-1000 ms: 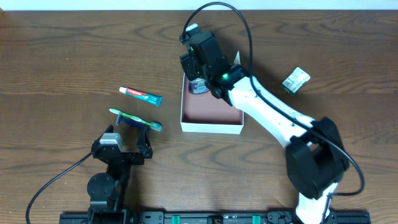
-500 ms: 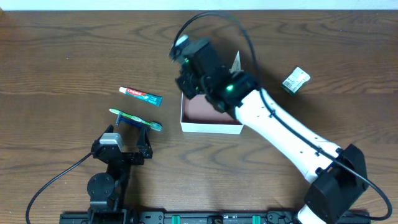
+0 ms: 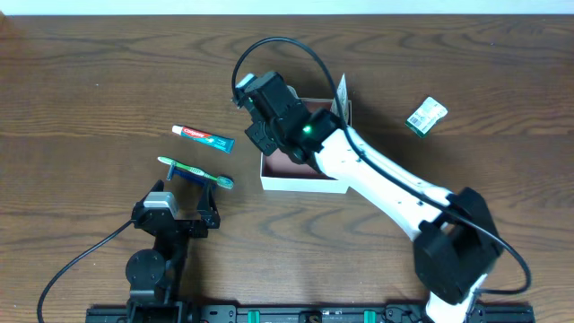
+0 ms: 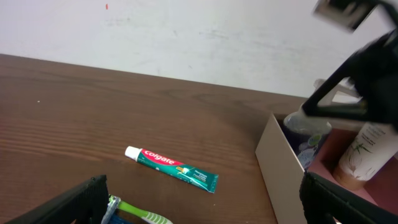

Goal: Pack container
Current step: 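Lower the soap bottle into the box's left side, then open the right gripper, release the bottle, and raise out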

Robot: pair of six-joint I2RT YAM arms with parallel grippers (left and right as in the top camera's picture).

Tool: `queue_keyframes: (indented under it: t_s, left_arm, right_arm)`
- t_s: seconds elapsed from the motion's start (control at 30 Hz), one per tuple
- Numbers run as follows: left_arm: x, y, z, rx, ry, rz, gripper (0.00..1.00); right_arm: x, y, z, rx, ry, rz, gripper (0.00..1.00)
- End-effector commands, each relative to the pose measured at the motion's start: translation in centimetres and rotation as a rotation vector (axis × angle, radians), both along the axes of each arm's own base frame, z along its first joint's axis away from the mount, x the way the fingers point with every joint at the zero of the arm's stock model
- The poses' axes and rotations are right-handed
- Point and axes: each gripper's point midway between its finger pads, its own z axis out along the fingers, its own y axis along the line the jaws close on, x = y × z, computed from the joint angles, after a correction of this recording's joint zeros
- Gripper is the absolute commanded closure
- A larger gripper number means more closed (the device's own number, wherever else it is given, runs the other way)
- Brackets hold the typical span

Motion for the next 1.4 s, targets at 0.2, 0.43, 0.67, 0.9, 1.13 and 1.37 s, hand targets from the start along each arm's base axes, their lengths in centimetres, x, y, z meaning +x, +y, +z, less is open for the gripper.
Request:
queue_keyframes:
  t_s: [0.2, 0.43, 0.67, 0.9, 1.13, 1.37]
  left_arm:
    - [-0.1, -0.1, -1.5, -0.001, 0.047, -0.007, 0.02]
    - [-0.1, -0.1, -1.5, -0.001, 0.047, -0.007, 0.02]
    - [-0.1, -0.1, -1.5, -0.001, 0.047, -0.007, 0.02]
    - [-0.1, -0.1, -1.5, -0.001, 0.047, -0.007, 0.02]
    - [-0.1, -0.1, -1.5, -0.001, 0.047, -0.007, 0.02]
    - [-0.1, -0.1, -1.5, -0.001, 0.047, -0.007, 0.02]
  right_arm:
    - [1.6, -1.6, -4.4, -0.135, -0.009, -0.033, 0.99]
    - [2.3, -2.6, -5.3, -0.175, -0.011, -0.048, 0.99]
    - [3.3, -3.2, -5.5, -0.178, -0.024, -0.057, 0.98]
    - [4.3, -2.9, -5.8, -0.163, -0.051, -0.061, 0.98]
    - [4.8, -2.7, -6.7, -0.163, -0.057, -0.059, 0.99]
    - [3.2, -2.1, -6.5, -0.183, -0.035, -0.028, 0.99]
